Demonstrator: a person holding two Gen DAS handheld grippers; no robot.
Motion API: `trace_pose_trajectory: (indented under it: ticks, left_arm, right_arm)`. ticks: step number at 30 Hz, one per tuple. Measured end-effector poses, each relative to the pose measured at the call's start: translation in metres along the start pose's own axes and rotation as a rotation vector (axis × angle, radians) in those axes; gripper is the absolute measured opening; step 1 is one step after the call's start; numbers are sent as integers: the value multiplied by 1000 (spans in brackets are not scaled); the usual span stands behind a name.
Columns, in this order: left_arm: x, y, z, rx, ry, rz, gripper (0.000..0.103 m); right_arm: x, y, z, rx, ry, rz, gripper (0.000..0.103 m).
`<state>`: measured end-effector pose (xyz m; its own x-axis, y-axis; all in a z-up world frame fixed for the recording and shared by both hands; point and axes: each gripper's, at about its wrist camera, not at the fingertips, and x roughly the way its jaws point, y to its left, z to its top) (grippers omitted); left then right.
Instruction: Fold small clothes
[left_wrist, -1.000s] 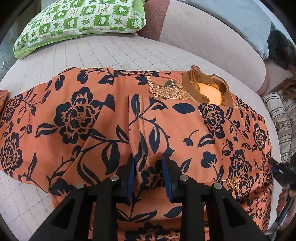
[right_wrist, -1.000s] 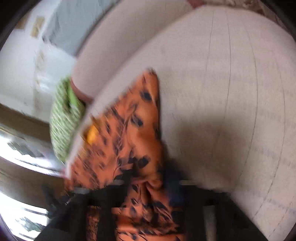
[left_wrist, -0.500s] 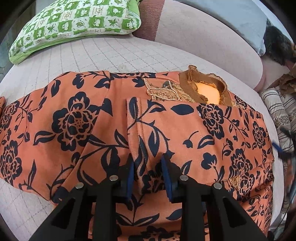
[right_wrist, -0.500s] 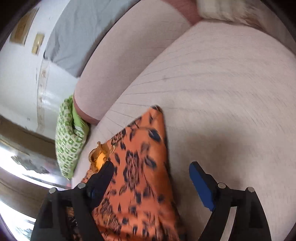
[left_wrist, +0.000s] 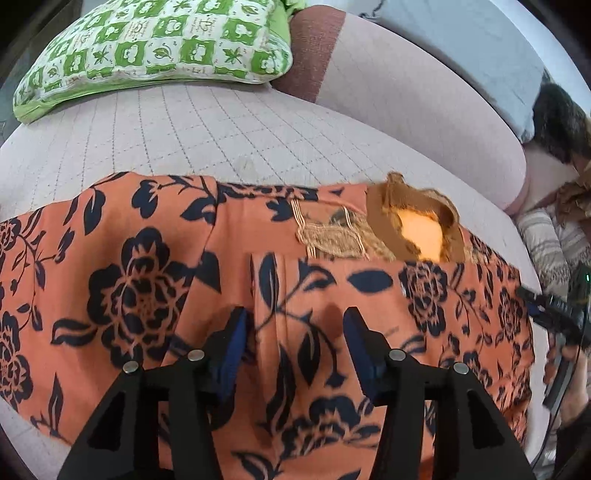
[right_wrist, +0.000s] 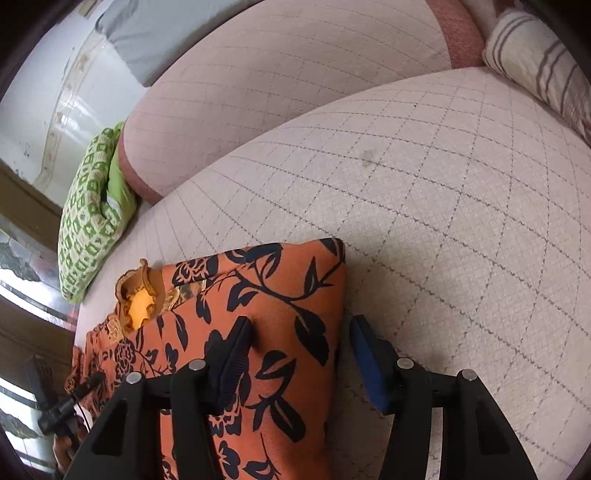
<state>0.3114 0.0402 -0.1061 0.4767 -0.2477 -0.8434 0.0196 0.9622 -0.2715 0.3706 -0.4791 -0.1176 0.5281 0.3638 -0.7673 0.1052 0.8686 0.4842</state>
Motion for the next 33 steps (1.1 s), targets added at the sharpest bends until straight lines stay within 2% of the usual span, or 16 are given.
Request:
trace_pose_trajectory:
  ticks: [1, 2, 4, 8, 10, 12, 13, 17, 20, 22, 24, 26, 27, 28, 30, 33]
  left_arm:
    - [3, -4, 5, 22, 8, 40, 16]
    - [6, -6, 8, 38, 19, 55, 6]
    - [2, -10, 14, 45, 4, 46, 5]
    - [-25, -38, 25, 156, -164, 90, 5]
    - [-1, -41, 28, 164, -94, 96, 6]
    - [28, -35, 24, 168, -16, 138, 10]
    - [26, -35, 22, 172, -46, 138, 13]
    - [2, -39, 23, 186, -77, 161, 15]
    - [-24, -36, 14, 180, -125, 129, 27]
    - [-32, -35, 4, 168, -125, 94, 32]
    - [-25, -35, -9, 168, -85, 97, 48]
    - [5, -28, -17, 145, 64, 130, 51]
    - [4, -28, -15, 152, 31, 129, 52]
    - [-4, -32, -17, 170, 22, 145, 52]
    - [-21, -34, -19, 173, -5, 111, 51]
    - [-25, -34, -23, 177, -28, 138, 58]
  right_arm:
    - [3, 5, 1, -13, 4, -13, 22]
    - [6, 6, 4, -22, 10, -28, 18]
    - [4, 13, 3, -51, -9, -55, 10]
    - [-39, 50, -2, -179, -189, -108, 9]
    - [-41, 52, -6, -217, -221, -184, 9]
    - [-16, 30, -5, -152, -147, -234, 12]
    - [2, 11, -7, -89, -67, -244, 15]
    - [-27, -5, -12, -23, -165, -152, 22]
    - [-65, 1, -18, 1, -243, -76, 23]
    - [-73, 13, -29, -1, -182, 73, 23]
    - [-68, 22, -42, -12, -105, 190, 26]
    - [-46, 19, -55, 20, -14, 176, 43]
    - [-18, -1, -65, 113, 95, 109, 36]
    - [-15, -19, -70, 214, 72, 143, 26]
    - [-32, -22, -70, 297, 25, 168, 31]
    - [-62, 4, -66, 169, -64, 164, 36]
